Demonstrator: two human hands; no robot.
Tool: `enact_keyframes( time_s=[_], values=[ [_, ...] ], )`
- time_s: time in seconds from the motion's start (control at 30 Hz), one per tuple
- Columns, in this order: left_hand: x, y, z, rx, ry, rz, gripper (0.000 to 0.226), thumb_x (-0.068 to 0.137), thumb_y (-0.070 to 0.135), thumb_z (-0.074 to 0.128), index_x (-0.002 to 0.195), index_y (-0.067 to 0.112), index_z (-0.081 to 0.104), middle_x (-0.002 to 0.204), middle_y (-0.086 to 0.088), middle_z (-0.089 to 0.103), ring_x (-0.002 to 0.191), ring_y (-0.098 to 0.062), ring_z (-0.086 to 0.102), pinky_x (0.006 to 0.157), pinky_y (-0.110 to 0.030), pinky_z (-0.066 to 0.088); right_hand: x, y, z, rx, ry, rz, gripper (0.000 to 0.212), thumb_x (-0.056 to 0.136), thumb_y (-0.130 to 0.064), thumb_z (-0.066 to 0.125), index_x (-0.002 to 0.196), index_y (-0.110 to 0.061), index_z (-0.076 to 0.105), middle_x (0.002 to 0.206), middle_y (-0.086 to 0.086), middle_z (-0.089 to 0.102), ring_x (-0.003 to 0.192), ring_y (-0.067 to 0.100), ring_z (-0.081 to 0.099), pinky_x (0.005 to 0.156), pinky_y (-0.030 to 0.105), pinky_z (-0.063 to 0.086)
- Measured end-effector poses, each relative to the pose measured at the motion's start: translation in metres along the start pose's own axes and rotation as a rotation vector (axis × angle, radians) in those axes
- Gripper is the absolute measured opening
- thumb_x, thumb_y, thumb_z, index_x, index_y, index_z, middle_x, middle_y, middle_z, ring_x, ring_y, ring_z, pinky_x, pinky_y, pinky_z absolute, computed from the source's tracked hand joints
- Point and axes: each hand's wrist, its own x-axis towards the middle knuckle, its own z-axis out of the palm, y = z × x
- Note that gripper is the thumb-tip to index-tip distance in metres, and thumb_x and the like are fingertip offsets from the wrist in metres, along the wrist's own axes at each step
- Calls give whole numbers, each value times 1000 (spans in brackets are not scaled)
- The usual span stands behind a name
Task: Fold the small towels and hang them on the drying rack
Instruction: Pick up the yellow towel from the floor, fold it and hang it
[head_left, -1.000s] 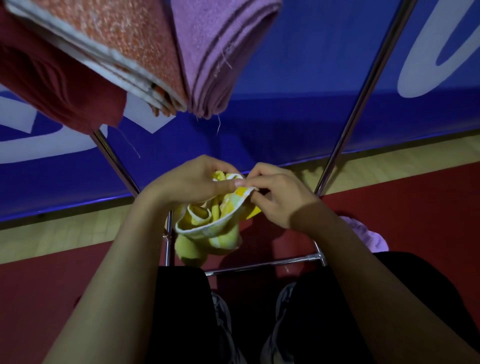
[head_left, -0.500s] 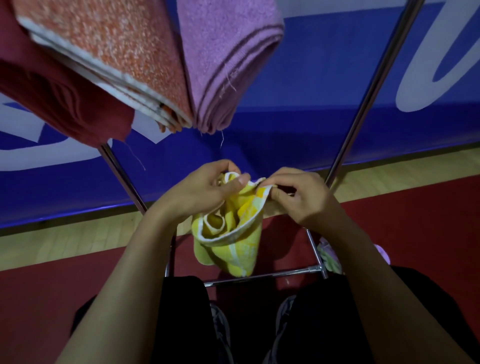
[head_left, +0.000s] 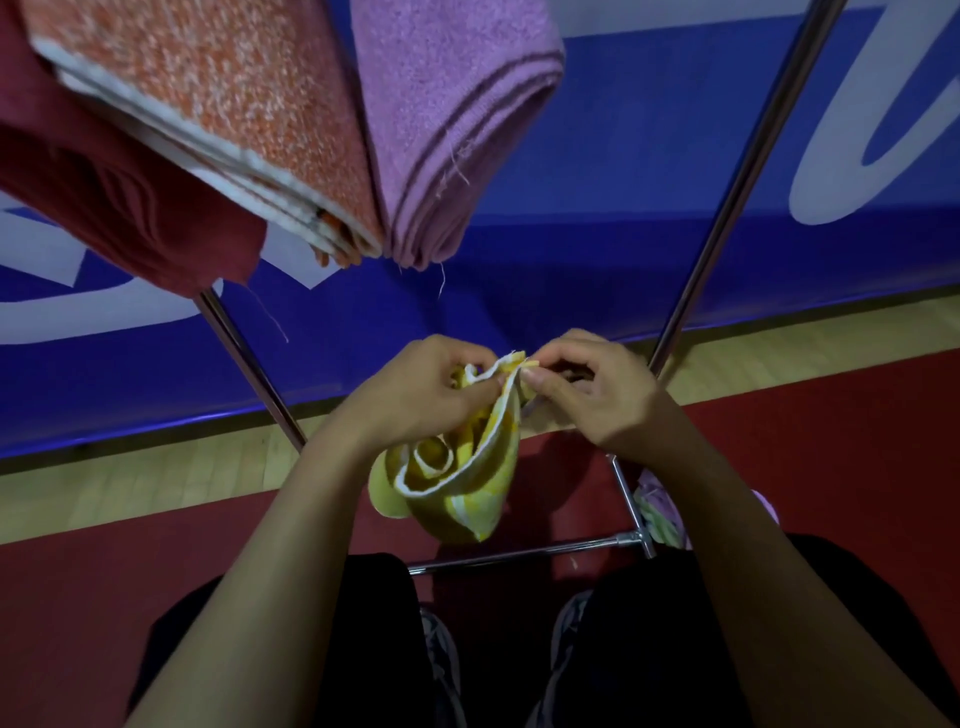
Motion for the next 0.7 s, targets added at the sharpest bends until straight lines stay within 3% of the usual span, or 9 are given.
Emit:
enact_keyframes(
  time_s=[0.17, 0.3, 0.43, 0.57, 0.7],
  values=[
    [1, 1, 5, 50, -12, 55, 19, 103, 41, 60, 104, 32, 77, 94, 8, 76, 86, -11, 71, 82, -46, 56, 2, 5, 2, -39, 58, 9, 12, 93, -33, 74, 82, -32, 69, 89, -2, 67, 81, 15, 70, 75, 44, 57],
    [-1, 2, 7, 55, -41, 108, 23, 103, 44, 59, 105, 29, 76, 90, 5, 75, 82, -14, 70, 76, -45, 55, 3, 7, 4, 45, 49, 99, 16, 89, -40, 76, 81, -29, 66, 63, 9, 70, 67, 36, 72, 62, 55, 57],
    [0, 1, 9, 65, -54, 160, 21, 102, 45, 59, 106, 31, 74, 88, 5, 73, 79, -16, 68, 72, -43, 54, 3, 8, 4, 42, 56, 115, 12, 90, -31, 77, 86, -28, 67, 72, 0, 73, 71, 17, 74, 65, 45, 59],
    [-2, 6, 11, 22, -93, 178, 14, 101, 38, 61, 105, 32, 73, 91, 11, 75, 84, -10, 70, 76, -36, 56, 1, 9, 6, 60, -105, 137, 19, 96, -29, 71, 114, -26, 69, 106, -7, 76, 96, 6, 73, 89, 34, 59],
    [1, 7, 9, -5, -91, 119, 14, 102, 35, 64, 101, 26, 74, 89, 2, 75, 82, -20, 71, 77, -49, 56, 0, 4, 10, -73, -37, 74, 11, 98, -31, 68, 103, -32, 78, 97, -12, 78, 94, 1, 72, 92, 33, 56]
  ],
)
